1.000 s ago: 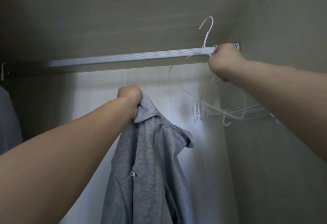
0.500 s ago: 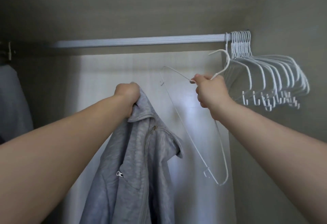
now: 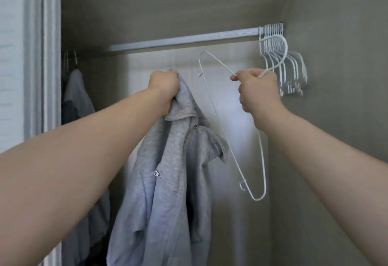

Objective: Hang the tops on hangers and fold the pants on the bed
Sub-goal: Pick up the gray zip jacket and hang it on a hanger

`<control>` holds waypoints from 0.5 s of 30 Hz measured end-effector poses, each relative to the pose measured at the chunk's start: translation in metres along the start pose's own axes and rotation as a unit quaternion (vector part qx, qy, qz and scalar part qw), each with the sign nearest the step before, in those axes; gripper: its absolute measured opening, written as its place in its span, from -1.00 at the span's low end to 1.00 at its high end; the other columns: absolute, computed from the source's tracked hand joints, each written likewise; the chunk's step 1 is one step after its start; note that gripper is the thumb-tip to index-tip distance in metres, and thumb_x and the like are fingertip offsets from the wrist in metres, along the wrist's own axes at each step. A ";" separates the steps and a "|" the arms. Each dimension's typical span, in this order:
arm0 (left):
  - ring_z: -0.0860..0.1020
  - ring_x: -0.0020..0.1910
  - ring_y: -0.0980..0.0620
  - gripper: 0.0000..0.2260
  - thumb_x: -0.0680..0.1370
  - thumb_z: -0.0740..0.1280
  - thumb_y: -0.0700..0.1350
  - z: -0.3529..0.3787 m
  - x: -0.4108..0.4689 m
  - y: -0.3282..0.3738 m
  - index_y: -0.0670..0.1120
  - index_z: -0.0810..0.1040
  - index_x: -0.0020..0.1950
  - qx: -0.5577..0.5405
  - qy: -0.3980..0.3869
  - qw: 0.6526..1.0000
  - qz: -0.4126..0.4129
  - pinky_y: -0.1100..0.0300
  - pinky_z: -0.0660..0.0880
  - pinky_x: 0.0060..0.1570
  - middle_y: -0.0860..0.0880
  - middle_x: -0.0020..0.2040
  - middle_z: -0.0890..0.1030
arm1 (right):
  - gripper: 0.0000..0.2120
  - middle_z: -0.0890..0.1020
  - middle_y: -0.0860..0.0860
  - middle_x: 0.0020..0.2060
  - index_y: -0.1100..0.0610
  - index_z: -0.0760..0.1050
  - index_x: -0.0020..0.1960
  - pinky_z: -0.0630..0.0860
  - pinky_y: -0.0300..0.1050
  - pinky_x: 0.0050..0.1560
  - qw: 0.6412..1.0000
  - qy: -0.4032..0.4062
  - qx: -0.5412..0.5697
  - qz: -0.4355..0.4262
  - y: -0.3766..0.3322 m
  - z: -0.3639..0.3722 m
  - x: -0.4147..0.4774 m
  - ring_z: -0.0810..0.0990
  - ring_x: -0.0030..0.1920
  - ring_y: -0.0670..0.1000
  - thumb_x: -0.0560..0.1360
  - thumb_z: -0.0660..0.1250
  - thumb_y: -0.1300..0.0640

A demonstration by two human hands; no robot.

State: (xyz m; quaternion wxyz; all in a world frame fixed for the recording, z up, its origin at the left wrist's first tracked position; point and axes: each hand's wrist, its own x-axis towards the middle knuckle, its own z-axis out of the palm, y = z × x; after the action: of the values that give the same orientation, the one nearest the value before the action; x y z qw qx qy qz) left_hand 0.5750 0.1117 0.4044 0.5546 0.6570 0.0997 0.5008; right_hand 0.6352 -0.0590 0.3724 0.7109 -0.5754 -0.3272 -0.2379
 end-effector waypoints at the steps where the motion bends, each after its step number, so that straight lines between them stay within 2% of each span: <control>1: 0.59 0.20 -0.10 -0.67 0.67 0.24 -0.10 -0.002 -0.020 0.010 -0.30 0.51 0.33 -0.012 0.001 1.000 0.008 0.09 0.53 0.20 -0.18 0.21 0.61 | -0.78 0.29 -0.04 -0.52 0.05 0.57 -0.22 0.14 -0.22 -0.51 1.000 -0.004 0.004 -0.004 -0.011 -0.011 -0.012 0.20 -0.58 -0.07 0.55 0.22 0.20; 3: 0.59 0.22 -0.10 -0.72 0.68 0.23 -0.13 -0.007 -0.063 0.029 -0.28 0.52 0.28 -0.022 0.009 1.000 0.018 0.06 0.51 0.27 -0.19 0.22 0.61 | -0.76 0.29 -0.06 -0.54 0.04 0.56 -0.23 0.15 -0.24 -0.53 1.000 -0.012 0.013 -0.023 -0.031 -0.036 -0.037 0.20 -0.59 -0.09 0.55 0.22 0.21; 4: 0.60 0.17 -0.10 -0.76 0.67 0.23 -0.12 -0.009 -0.084 0.037 -0.25 0.54 0.22 -0.019 0.013 1.000 0.019 0.06 0.53 0.24 -0.18 0.17 0.62 | -0.75 0.31 -0.09 -0.57 0.03 0.56 -0.23 0.17 -0.24 -0.52 0.999 -0.013 0.011 -0.033 -0.040 -0.049 -0.051 0.22 -0.59 -0.11 0.55 0.22 0.22; 6: 0.60 -0.02 -0.04 -0.83 0.67 0.23 -0.11 -0.012 -0.128 0.049 -0.16 0.54 -0.01 -0.013 0.019 1.000 0.013 0.15 0.56 0.03 -0.11 -0.07 0.61 | -0.75 0.35 -0.16 -0.61 0.01 0.57 -0.23 0.21 -0.23 -0.47 0.999 -0.016 0.003 -0.045 -0.055 -0.079 -0.081 0.29 -0.56 -0.13 0.54 0.22 0.21; 8: 0.56 -0.16 0.02 -0.81 0.67 0.24 -0.12 -0.014 -0.176 0.056 -0.12 0.51 -0.12 -0.020 0.026 0.999 0.000 0.23 0.53 -0.18 -0.04 -0.21 0.55 | -0.76 0.40 -0.17 -0.59 -0.01 0.59 -0.24 0.23 -0.21 -0.44 0.999 -0.017 0.005 -0.042 -0.066 -0.110 -0.112 0.34 -0.51 -0.11 0.52 0.23 0.18; 9: 0.56 -0.16 0.02 -0.79 0.67 0.23 -0.13 -0.015 -0.201 0.056 -0.11 0.51 -0.15 -0.024 0.025 0.999 -0.009 0.23 0.55 -0.16 -0.04 -0.22 0.54 | -0.77 0.41 -0.17 -0.59 -0.01 0.59 -0.24 0.24 -0.21 -0.44 0.999 -0.021 0.008 -0.037 -0.070 -0.126 -0.129 0.34 -0.50 -0.11 0.52 0.24 0.17; 12: 0.58 -0.01 -0.06 -0.76 0.67 0.23 -0.12 -0.016 -0.268 0.051 -0.10 0.50 -0.19 -0.013 0.015 0.999 -0.048 0.03 0.57 0.19 -0.06 -0.18 0.56 | -0.76 0.41 -0.15 -0.58 0.01 0.61 -0.23 0.21 -0.22 -0.47 0.999 -0.041 0.013 -0.009 -0.081 -0.172 -0.176 0.32 -0.54 -0.09 0.53 0.25 0.19; 15: 0.65 0.06 -0.17 -0.76 0.66 0.25 -0.09 -0.019 -0.326 0.036 -0.16 0.54 -0.16 -0.006 -0.008 0.993 -0.119 -0.17 0.58 0.18 -0.18 -0.09 0.60 | -0.78 0.38 -0.08 -0.56 0.06 0.63 -0.21 0.18 -0.23 -0.52 0.997 -0.058 0.027 0.045 -0.087 -0.216 -0.222 0.28 -0.56 -0.10 0.54 0.26 0.20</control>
State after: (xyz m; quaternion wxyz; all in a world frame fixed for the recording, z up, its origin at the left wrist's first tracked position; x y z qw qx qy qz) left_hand 0.3890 -0.1136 0.2533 0.6150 0.6414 0.1697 0.4262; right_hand 0.4648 -0.2972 0.2391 0.7157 -0.5830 -0.3484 -0.1628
